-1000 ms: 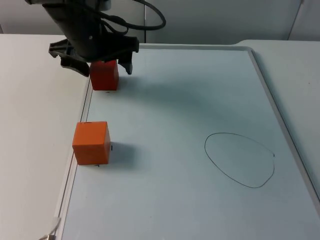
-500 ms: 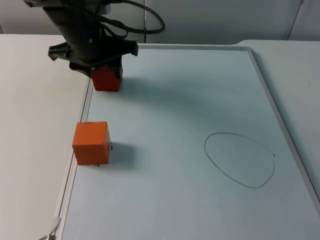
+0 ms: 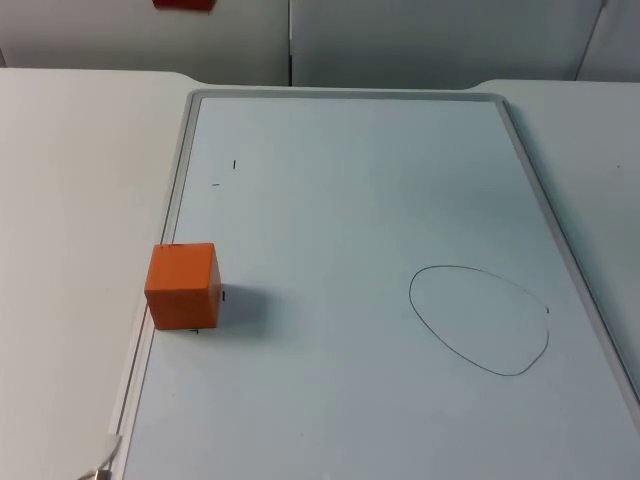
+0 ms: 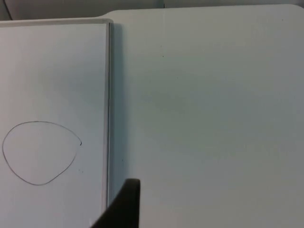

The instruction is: Pick up one cube with the left hand and another cube with the right hand. First place the cube in the right hand at the target position, then stack the cube in the left hand on top.

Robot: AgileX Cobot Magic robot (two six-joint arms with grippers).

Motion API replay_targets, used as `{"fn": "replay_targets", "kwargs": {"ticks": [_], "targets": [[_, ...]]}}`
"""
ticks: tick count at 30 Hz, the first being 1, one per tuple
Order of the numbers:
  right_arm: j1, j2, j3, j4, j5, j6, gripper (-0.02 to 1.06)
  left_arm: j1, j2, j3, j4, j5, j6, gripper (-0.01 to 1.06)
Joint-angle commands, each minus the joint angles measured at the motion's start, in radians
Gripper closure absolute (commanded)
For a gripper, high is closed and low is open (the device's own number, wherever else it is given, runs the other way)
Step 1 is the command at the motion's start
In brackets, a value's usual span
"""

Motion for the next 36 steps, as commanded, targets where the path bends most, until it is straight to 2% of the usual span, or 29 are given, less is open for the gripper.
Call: {"fn": "replay_targets", "kwargs": {"ticks": [1,5,7,10,11,15,16,20,21,25,26,28,31,34,36], "targets": [[-0.005,-0.005,0.001,-0.003,-0.009,-0.003,0.00,-0.009,-0.096,0.000,-0.002,0.047,0.040,0.71],[-0.005,-0.005,0.001,-0.003,-0.009,-0.005,0.00,-0.010,-0.242,0.034,-0.002,0.141,0.094,0.71],[-0.005,-0.005,0.001,-0.003,-0.009,-0.005,0.00,-0.010,-0.274,0.051,-0.002,0.161,0.114,0.71],[-0.005,-0.005,0.001,-0.003,-0.009,-0.007,0.00,-0.010,-0.387,0.172,0.001,0.163,0.143,0.71],[-0.005,-0.005,0.001,-0.003,-0.009,-0.007,0.00,-0.010,-0.387,0.172,0.001,0.163,0.143,0.71],[-0.005,-0.005,0.001,-0.003,-0.009,-0.007,0.00,-0.010,-0.527,0.376,0.001,0.099,0.165,0.71],[-0.005,-0.005,0.001,-0.003,-0.009,-0.007,0.00,-0.010,-0.527,0.376,0.001,0.099,0.165,0.71],[-0.005,-0.005,0.001,-0.003,-0.009,-0.007,0.00,-0.010,-0.709,0.622,-0.041,-0.017,0.165,0.71],[-0.005,-0.005,0.001,-0.003,-0.009,-0.007,0.00,-0.010,-0.709,0.622,-0.041,-0.017,0.165,0.71],[-0.005,-0.005,0.001,-0.003,-0.009,-0.007,0.00,-0.010,-0.903,0.856,-0.087,-0.091,0.165,0.71],[-0.005,-0.005,0.001,-0.003,-0.009,-0.007,0.00,-0.010,-0.903,0.856,-0.087,-0.091,0.165,0.71],[-0.005,-0.005,0.001,0.003,-0.010,-0.019,0.00,-0.010,-1.027,0.969,-0.094,-0.109,0.165,0.71],[-0.005,-0.005,-0.001,0.039,-0.010,-0.080,0.00,-0.010,-1.110,1.034,-0.094,-0.108,0.165,0.71],[-0.005,-0.005,-0.012,0.148,-0.014,-0.233,0.00,-0.010,-1.222,1.090,-0.105,-0.096,0.165,0.71],[-0.005,-0.005,-0.027,0.206,-0.046,-0.293,0.00,-0.010,-1.287,1.106,-0.115,-0.090,0.165,0.71]]}}
